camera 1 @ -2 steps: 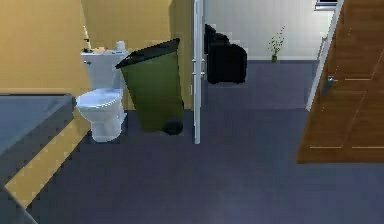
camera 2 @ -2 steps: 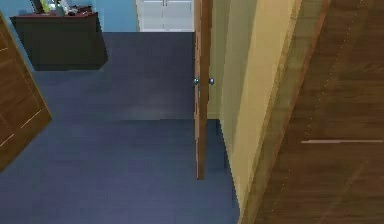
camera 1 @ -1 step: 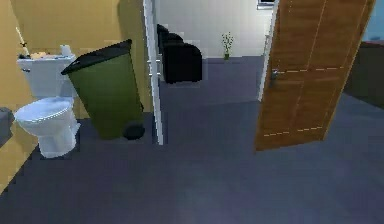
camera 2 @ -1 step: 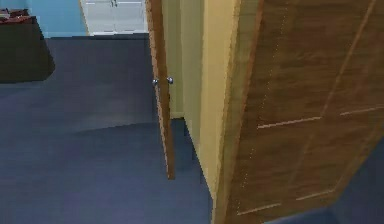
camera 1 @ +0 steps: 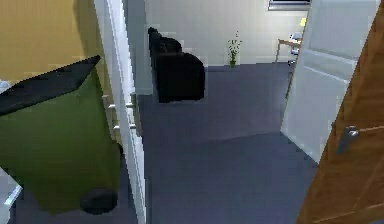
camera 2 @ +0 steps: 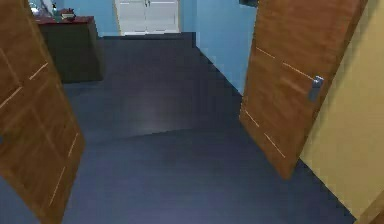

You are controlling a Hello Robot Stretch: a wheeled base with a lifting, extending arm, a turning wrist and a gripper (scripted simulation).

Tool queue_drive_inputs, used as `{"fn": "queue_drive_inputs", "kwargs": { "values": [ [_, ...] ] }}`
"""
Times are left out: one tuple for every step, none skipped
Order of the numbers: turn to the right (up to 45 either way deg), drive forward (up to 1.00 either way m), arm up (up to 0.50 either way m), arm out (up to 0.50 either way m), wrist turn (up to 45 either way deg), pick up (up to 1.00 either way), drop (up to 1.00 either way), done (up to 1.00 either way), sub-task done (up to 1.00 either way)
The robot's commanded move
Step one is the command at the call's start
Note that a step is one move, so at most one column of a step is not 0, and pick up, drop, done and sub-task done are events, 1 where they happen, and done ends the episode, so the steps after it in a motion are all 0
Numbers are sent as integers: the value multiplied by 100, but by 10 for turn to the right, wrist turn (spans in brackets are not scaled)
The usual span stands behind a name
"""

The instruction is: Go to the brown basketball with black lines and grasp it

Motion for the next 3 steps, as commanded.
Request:
{"fn": "queue_drive_inputs", "kwargs": {
  "values": [
    [0,95,0,0,0,0,0,0,0],
    [-90,0,0,0,0,0,0,0,0],
    [0,100,0,0,0,0,0,0,0]
  ]
}}
